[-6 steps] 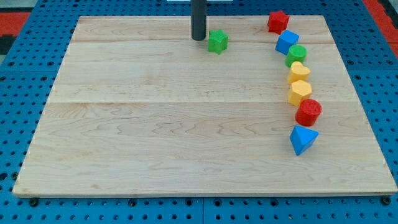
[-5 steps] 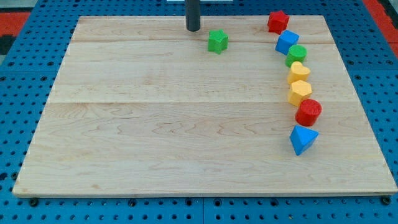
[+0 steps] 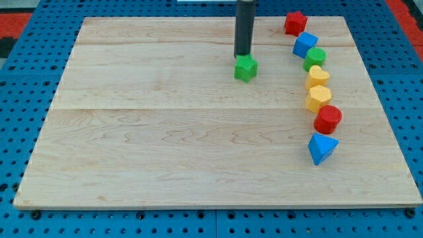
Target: Slide green star closer below blue triangle
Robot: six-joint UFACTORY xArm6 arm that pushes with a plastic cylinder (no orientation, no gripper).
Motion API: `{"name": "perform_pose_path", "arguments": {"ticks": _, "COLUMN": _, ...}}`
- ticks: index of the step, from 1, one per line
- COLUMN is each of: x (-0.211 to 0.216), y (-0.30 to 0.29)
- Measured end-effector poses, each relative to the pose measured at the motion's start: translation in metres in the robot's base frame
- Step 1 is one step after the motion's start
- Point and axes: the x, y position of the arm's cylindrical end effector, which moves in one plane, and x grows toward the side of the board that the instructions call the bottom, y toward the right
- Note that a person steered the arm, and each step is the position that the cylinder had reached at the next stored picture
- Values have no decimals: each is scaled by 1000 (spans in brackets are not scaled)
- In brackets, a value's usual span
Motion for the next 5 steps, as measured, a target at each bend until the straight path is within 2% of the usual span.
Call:
{"name": "perform_pose_path", "arguments": {"ticks": 1, "x": 64, "y": -5}}
{"name": "perform_pose_path", "arguments": {"ticks": 4, "x": 210, "y": 11}}
{"name": "perform_pose_path", "arguments": {"ticks": 5, "x": 223, "y": 39}}
